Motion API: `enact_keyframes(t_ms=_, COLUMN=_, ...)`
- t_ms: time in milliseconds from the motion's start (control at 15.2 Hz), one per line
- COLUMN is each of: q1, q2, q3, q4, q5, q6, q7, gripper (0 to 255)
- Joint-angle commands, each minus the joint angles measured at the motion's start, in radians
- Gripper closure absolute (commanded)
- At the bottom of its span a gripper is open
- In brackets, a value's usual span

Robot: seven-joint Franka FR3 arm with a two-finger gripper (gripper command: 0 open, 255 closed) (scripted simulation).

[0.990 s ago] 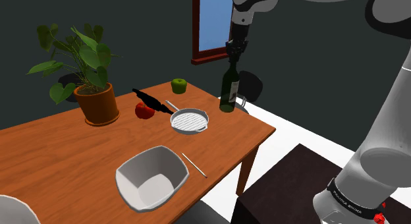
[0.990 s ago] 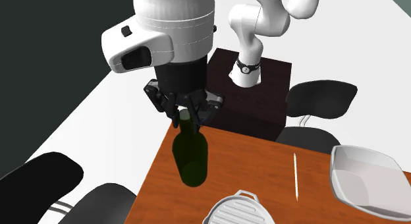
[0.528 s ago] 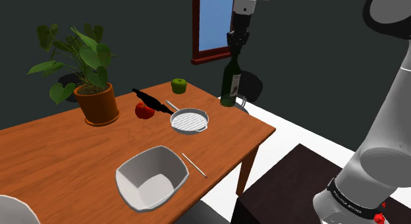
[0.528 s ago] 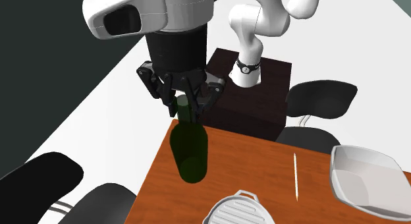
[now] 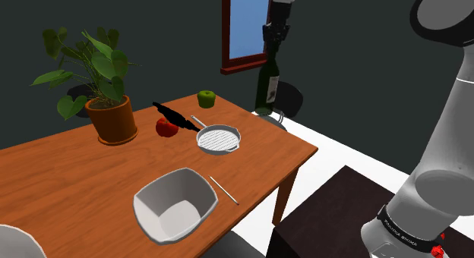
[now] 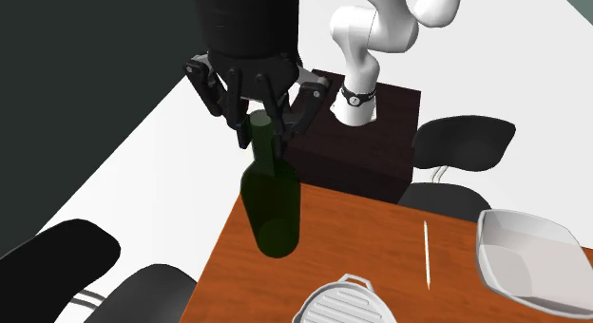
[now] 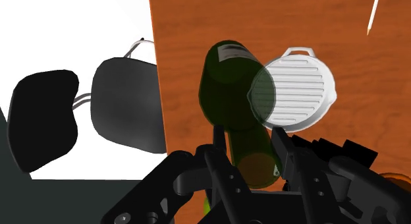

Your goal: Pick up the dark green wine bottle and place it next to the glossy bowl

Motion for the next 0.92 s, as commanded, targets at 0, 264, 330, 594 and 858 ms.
enact_keyframes(t_ms=0, q1=-0.001, q2=0.01, q3=0.0, q4=0.041, q5=0.001, q6=-0.031, q7=0.0, gripper=255)
enact_keyframes(t_ms=264, q1=0.026, q2=-0.036, q3=0.016, q4=-0.004, q5=-0.008, q6=-0.031, q7=0.041, gripper=255)
enact_keyframes(t_ms=330, q1=0.039, q2=-0.06, q3=0.024, q4=-0.036, q5=-0.013, q6=-0.023, q7=0.062, gripper=255)
enact_keyframes(t_ms=594, q1=0.088, q2=-0.144, q3=0.063, q4=-0.144, q5=-0.026, q6=0.001, q7=0.149, gripper=255)
enact_keyframes(t_ms=858, q1=0.134, q2=-0.21, q3=0.106, q4=-0.223, q5=-0.033, q6=0.014, q7=0.238, gripper=255)
